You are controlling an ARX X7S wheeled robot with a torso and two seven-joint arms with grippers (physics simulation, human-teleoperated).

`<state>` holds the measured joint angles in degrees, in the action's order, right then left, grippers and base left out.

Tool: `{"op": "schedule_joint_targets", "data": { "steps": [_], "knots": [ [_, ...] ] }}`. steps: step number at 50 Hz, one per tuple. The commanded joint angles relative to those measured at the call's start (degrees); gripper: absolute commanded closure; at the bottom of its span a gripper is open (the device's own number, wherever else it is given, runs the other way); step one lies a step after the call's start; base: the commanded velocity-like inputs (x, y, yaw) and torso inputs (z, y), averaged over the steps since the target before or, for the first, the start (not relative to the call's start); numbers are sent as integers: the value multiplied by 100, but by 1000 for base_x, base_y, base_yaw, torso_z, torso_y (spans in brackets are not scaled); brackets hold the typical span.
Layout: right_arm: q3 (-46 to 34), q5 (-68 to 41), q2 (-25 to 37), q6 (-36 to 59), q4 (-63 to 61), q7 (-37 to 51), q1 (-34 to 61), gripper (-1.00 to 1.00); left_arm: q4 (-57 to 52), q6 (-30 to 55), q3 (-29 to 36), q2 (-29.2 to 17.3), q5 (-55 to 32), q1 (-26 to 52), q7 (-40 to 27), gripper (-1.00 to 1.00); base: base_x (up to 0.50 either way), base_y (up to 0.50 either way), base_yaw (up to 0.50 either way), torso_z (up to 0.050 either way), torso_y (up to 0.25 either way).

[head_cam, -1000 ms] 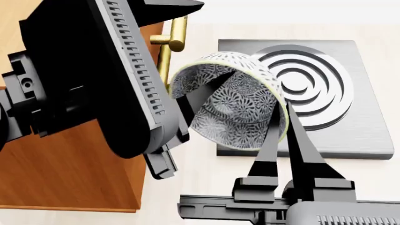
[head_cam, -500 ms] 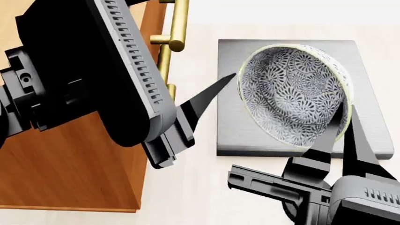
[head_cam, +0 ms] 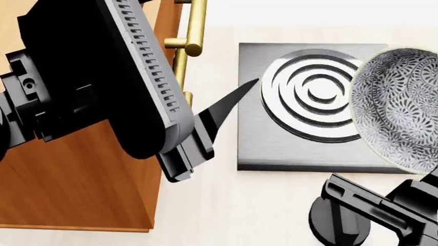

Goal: Pick the akita bowl on the wooden cabinet and place it on the plate.

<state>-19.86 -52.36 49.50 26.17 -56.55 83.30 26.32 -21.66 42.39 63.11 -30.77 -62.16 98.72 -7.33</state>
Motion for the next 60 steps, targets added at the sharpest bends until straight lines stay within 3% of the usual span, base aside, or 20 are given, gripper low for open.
{"op": "schedule_joint_targets", "data": {
  "steps": [1, 34, 60],
  "knots": [
    [381, 4, 212, -234, -146, 156, -279, 100, -9, -11, 8, 2, 25, -18, -1, -100, 0, 0, 0, 0, 0],
    [1083, -153, 631, -849, -128, 185, -984, 100, -20, 0, -4, 19, 12, -24, -4, -100, 0, 0, 0, 0, 0],
    [2285, -94, 900, -1574, -98, 309, -2397, 100, -10, -21, 2, 28, 40, -59, 8, -100, 0, 0, 0, 0, 0]
  ]
}}
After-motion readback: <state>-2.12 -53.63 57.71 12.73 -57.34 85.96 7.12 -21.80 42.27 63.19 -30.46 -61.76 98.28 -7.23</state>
